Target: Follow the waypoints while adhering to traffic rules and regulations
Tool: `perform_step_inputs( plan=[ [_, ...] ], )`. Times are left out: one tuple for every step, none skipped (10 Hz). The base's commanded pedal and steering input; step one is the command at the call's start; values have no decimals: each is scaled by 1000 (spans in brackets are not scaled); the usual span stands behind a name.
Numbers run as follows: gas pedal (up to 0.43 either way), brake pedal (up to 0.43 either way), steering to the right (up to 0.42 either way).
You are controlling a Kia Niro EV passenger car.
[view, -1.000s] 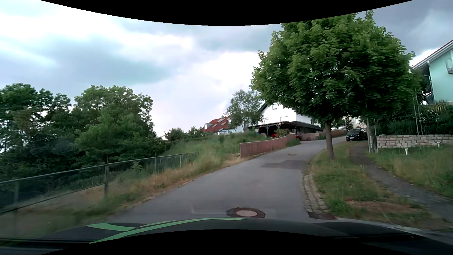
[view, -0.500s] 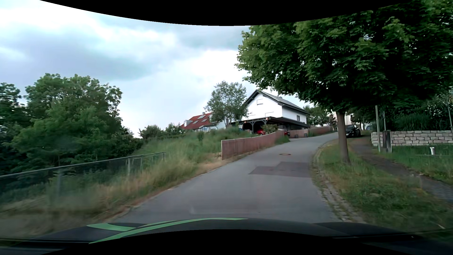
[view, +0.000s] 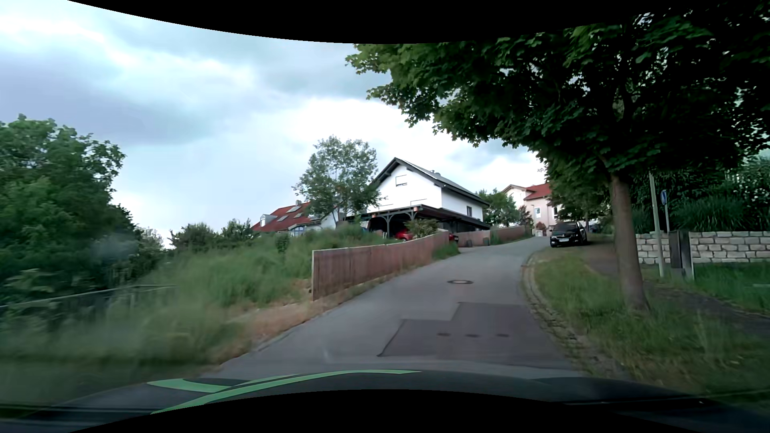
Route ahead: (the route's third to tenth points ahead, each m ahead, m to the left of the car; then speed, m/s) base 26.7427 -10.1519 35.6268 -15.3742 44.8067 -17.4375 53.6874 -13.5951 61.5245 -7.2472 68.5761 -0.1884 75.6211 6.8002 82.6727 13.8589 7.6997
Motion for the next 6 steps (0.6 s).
perform_step_inputs(
  plan=[
    [138,0,151],
    [138,0,146],
    [138,0,140],
    [150,0,138],
    [150,0,135],
    [150,0,130]
  ],
)
